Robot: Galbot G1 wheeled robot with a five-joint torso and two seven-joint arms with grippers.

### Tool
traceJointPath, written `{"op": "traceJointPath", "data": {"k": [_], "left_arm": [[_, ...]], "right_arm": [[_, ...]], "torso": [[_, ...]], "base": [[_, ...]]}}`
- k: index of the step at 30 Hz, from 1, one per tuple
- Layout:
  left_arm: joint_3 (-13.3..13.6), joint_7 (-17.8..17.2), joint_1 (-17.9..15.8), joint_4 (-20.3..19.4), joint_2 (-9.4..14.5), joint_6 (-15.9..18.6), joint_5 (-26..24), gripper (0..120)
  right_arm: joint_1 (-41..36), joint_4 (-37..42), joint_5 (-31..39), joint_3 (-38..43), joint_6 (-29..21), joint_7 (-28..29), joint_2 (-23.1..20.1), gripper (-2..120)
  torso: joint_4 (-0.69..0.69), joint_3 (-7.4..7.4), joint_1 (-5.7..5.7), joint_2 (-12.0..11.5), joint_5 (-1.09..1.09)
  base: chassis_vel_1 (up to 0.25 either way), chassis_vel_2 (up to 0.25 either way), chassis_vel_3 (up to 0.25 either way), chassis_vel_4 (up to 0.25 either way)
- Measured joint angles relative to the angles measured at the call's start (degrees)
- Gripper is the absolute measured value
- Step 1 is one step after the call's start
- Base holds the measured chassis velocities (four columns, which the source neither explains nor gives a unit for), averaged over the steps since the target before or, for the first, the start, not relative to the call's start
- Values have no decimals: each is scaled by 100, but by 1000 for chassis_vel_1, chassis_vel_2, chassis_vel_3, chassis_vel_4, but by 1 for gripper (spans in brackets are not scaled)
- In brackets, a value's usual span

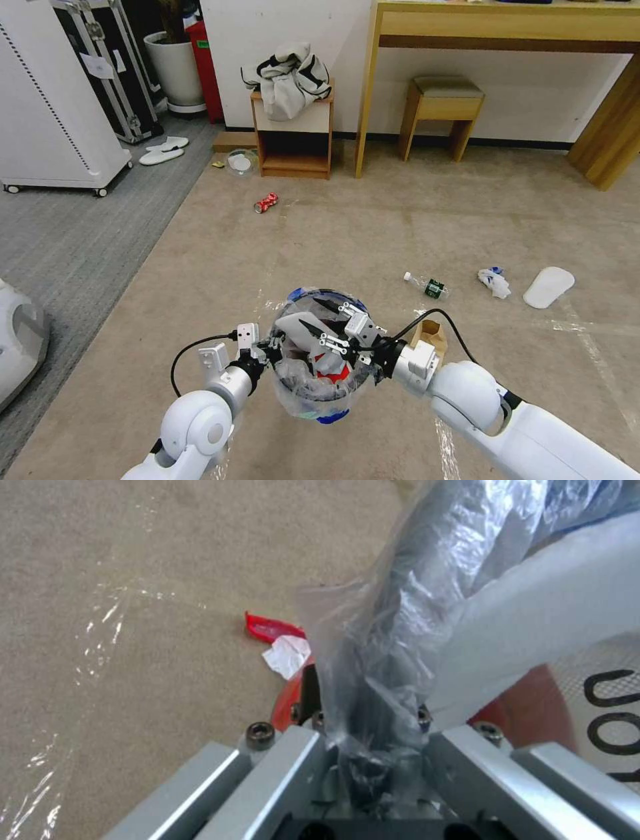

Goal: Pick up the trash bin and place the garbage on the floor into it.

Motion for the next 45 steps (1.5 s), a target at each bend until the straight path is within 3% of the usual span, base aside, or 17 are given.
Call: {"op": "traceJointPath", "data": {"k": [8, 21, 31, 37, 39, 45], "left_arm": [[-1, 0, 3, 7, 23, 0, -20, 1], [-53, 21, -17, 175, -11, -21, -16, 1], [-261, 35, -35, 273, -40, -50, -20, 1], [-559, 68, 84, 286, 0, -71, -45, 1], [-760, 71, 153, 256, 35, -76, -89, 1], [-1004, 75, 240, 227, 98, -126, -125, 1]], "right_arm": [[4, 96, 38, 16, -52, 11, -7, 99], [-35, 481, 268, 244, -133, 64, -181, 100], [-156, 764, 405, 622, -177, 72, -421, 100], [-313, 824, 453, 995, -170, 71, -524, 100], [-394, 712, 452, 1237, -153, 92, -420, 100], [-600, 482, 449, 1670, -102, 199, -151, 100]], "torso": [[0, 0, 0, 0, 0], [0, 0, 0, 0, 0], [0, 0, 0, 0, 0], [0, 0, 0, 0, 0], [0, 0, 0, 0, 0], [1, 0, 0, 0, 0]], "base": [[0, 0, 0, 0], [0, 0, 0, 0], [0, 0, 0, 0], [0, 0, 0, 0], [0, 0, 0, 0], [0, 0, 0, 0]]}}
